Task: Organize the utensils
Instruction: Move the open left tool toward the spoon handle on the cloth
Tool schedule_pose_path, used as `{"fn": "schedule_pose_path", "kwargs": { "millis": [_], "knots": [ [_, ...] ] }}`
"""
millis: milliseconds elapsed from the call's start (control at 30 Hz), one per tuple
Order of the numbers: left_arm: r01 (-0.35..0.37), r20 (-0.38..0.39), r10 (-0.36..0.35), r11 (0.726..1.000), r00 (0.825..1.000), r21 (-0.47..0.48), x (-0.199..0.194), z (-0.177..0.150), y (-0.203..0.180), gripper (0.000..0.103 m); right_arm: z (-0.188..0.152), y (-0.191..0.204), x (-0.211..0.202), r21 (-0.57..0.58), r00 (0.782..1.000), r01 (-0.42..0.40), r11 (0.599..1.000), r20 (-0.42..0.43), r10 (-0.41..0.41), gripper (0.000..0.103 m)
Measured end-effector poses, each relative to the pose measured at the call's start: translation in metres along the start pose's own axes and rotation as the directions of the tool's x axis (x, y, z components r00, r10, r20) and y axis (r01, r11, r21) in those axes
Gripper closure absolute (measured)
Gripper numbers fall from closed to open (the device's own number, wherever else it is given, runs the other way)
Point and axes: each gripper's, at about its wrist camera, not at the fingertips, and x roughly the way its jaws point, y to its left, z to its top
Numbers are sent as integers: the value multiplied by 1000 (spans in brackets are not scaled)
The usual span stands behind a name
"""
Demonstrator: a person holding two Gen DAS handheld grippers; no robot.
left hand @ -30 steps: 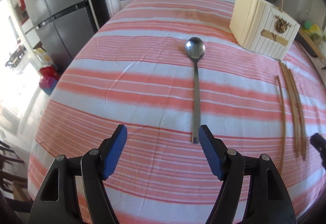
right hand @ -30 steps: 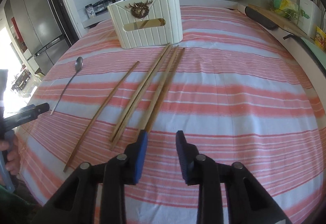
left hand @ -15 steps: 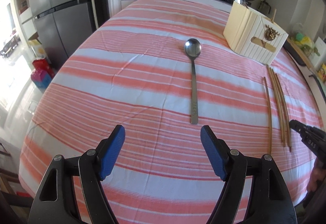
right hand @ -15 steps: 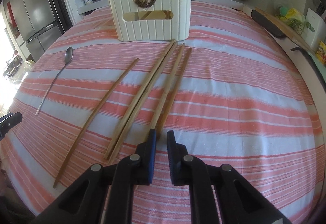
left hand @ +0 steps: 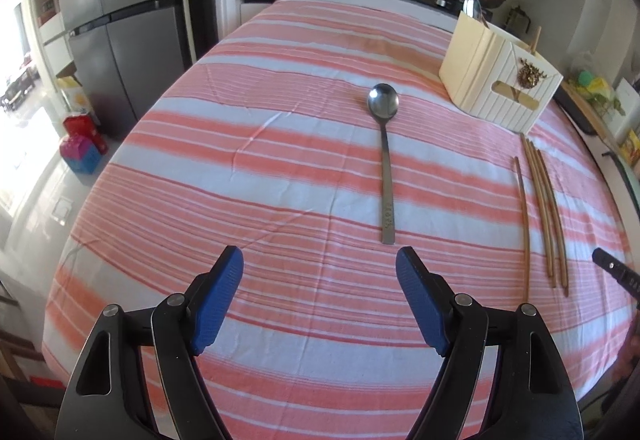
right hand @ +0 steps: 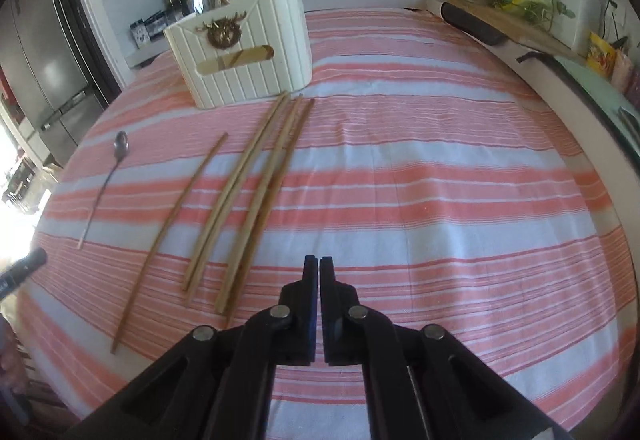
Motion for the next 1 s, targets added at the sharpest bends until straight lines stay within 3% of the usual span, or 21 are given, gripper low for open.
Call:
{"fn": "schedule_pose_path", "kwargs": {
  "millis": [267, 367, 667, 900, 1000],
  "knots": [
    [32, 23, -33, 999, 999, 21, -11, 0, -13, 22, 53, 18, 52, 40, 994, -100, 994, -49, 102, 98],
    [19, 18, -20, 1000, 1000, 12, -11, -1, -6, 21, 62, 31, 74, 3, 994, -43, 999, -100, 43, 98],
    [26, -22, -26, 999, 999, -21, 1, -6, 5, 21, 67, 44, 82, -83, 994, 11, 996, -111, -20, 93],
    [15, -33, -14, 998, 999, 56, -4, 6, 11, 19, 36, 34, 54, -187, 980, 96, 978, -155, -126, 95],
    [43, -49, -40, 998, 998, 54, 3, 24, 12, 18, 28, 24, 42, -178, 978, 71, 981, -180, -103, 90]
  ]
}}
